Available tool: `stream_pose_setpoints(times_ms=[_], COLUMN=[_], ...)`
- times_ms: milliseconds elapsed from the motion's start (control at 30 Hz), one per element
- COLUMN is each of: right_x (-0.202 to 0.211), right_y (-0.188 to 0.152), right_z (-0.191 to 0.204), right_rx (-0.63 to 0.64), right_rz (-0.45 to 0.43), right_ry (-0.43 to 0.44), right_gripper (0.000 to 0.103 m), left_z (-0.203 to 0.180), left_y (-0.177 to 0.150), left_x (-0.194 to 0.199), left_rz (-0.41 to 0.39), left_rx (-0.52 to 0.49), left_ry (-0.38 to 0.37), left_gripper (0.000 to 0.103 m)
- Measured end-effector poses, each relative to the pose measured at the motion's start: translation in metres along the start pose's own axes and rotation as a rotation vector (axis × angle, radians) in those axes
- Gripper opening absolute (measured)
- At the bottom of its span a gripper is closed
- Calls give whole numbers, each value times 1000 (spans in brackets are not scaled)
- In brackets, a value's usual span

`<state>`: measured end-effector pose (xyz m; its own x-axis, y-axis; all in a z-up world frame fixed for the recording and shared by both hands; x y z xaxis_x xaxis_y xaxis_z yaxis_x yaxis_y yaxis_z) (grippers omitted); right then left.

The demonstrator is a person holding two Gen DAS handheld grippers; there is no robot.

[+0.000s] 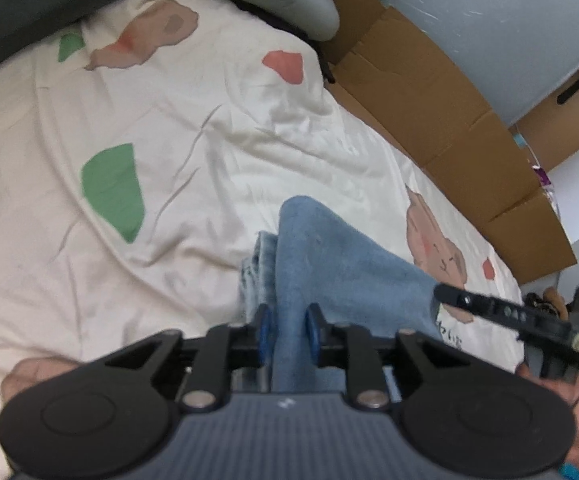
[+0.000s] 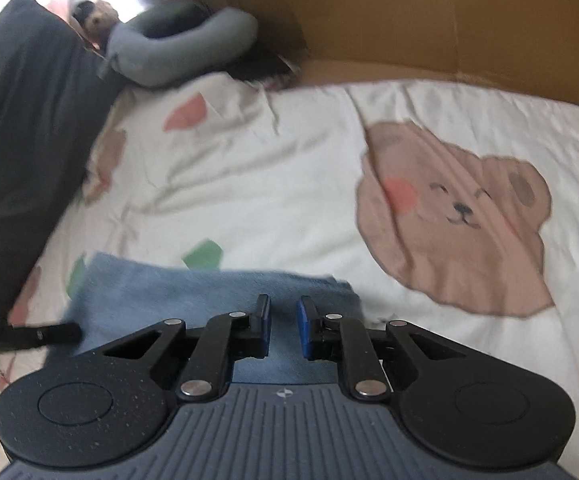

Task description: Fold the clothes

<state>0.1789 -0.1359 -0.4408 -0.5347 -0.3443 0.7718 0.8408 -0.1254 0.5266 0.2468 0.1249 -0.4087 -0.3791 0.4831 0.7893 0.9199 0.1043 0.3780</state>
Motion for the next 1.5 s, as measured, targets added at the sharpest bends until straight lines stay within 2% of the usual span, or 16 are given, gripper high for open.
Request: stream_pose_setpoints(times_ms=[67, 133, 267, 433, 533, 600, 667, 833, 1000, 1167, 1300, 1367, 1400, 1433, 1467, 1500], right_x=[-5, -12, -29, -39, -38, -33, -23, 2, 31, 43, 55, 60, 62, 64, 66, 68], right_y=[5, 7, 2, -4, -1, 3, 4, -6, -39, -78, -97, -105, -110, -114, -120, -125], right_z=[2, 3, 3, 7, 6, 3, 3, 0, -16, -17, -21, -20, -19, -17, -16, -15], right_rx=[3, 5, 12, 40, 44, 7, 2, 28, -82, -96, -133, -157, -169, -174, -180, -187], right_rz=[6, 20, 73, 98, 129, 140, 119, 97, 85, 115, 114, 124, 131, 136, 141, 147], right_ry=[-5, -9, -28, -40, -23, 8, 33, 28, 3, -8, -23, -17, -13, -14, -17, -19], right_gripper=[15, 15, 17, 16, 16, 17, 17, 17, 16, 16, 17, 17, 17, 19, 27, 36], left_z=[3, 5, 6, 2, 2, 4, 5, 5, 5, 1, -2, -5, -7, -7, -8, -7], left_y=[-3, -7, -16, -33, -44, -50, -55, -69, -90, -111, -124, -130, -132, -133, -133, -133], left_x=[6, 11, 22, 27, 25, 24, 23, 28, 36, 39, 38, 36, 36, 37, 38, 39], left_rz=[0, 2, 2, 23, 47, 57, 72, 92, 114, 140, 166, 175, 175, 167, 160, 158], left_rx=[-5, 4, 9, 4, 4, 14, 30, 42, 84, 106, 141, 151, 154, 156, 157, 154], left_ry=[25, 24, 35, 33, 41, 40, 40, 60, 42, 18, -19, -41, -52, -60, -68, -67], left_gripper=[41, 43, 57, 69, 68, 64, 61, 61, 66, 68, 69, 65, 57, 44, 33, 27])
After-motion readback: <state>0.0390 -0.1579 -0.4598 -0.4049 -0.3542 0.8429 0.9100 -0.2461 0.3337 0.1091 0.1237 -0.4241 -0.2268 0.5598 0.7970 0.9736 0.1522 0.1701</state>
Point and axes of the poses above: each gripper's, at about its wrist camera, not at the fingertips, and x roughly against the way its jaws point, z to its left, y to its top, the point moved 10 cm from there along -x, roughly the way its jaws point, and after that the axes turned 4 degrees about z, right-handed, at the moved point
